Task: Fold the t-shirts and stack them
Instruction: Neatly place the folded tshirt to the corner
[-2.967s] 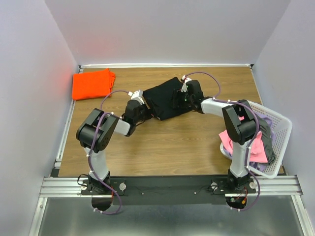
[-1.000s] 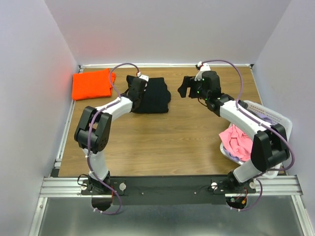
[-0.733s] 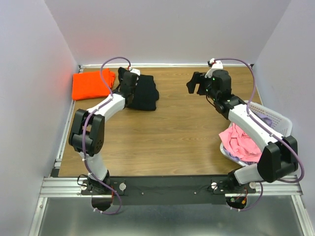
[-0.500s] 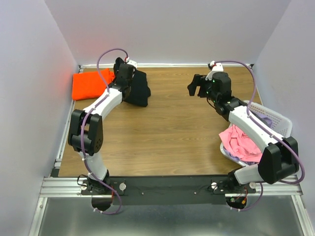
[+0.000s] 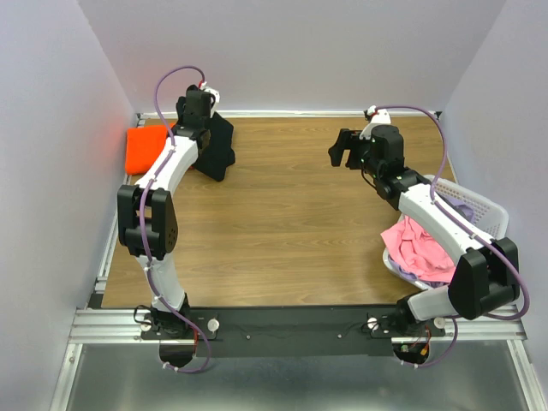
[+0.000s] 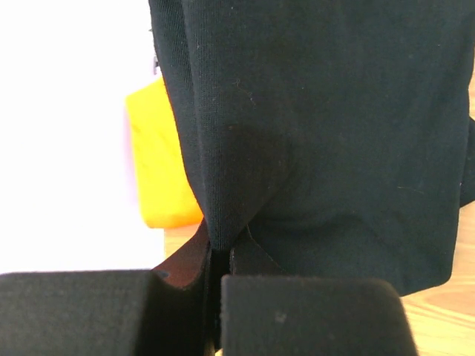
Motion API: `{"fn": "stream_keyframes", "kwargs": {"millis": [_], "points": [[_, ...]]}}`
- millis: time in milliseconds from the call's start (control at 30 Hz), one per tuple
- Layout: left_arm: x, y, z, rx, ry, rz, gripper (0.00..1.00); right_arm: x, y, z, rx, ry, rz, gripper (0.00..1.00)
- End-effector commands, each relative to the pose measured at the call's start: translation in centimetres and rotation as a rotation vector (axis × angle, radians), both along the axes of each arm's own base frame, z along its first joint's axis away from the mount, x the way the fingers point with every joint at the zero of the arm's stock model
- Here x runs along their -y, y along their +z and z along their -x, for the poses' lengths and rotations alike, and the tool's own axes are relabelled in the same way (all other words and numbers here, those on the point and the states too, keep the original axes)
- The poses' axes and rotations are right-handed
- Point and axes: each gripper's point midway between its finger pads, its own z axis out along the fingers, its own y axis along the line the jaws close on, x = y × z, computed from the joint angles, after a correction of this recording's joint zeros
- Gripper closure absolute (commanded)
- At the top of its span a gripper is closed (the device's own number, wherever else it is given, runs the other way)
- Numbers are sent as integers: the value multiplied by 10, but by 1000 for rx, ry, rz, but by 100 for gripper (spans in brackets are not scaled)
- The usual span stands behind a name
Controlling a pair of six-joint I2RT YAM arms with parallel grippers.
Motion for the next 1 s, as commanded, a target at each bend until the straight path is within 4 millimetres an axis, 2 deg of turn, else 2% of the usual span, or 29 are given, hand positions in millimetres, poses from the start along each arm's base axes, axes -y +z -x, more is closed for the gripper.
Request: {"fn": "stream_keyframes", "kwargs": {"millis": [0, 233, 300, 467, 533, 567, 700, 767, 967], "points": [[-18, 22, -7, 23, 12, -26, 100, 4, -11, -1, -27, -6, 12, 9], [-45, 28, -14, 26, 55, -8, 100, 4, -15, -3, -38, -2, 13, 9], [-55, 35, -15, 48, 73, 9, 100, 5, -15, -4, -37, -3, 14, 9], [-69, 41, -20, 73, 98, 40, 100, 2, -16, -3, -41, 6, 9, 9], [-69, 44, -23, 85, 92, 63, 100, 1, -16, -4, -42, 11, 7, 9], [-81, 44, -22, 92, 119, 75, 100, 1, -17, -4, -44, 10, 6, 9], [-96, 49, -26, 127, 148, 116, 100, 1, -18, -3, -48, 12, 4, 9], [-108, 50, -25, 143, 175, 135, 100, 0, -16, -2, -42, 17, 1, 9], [-119, 42, -30, 161, 179, 177, 100, -2, -18, -1, -49, 27, -3, 9]]}}
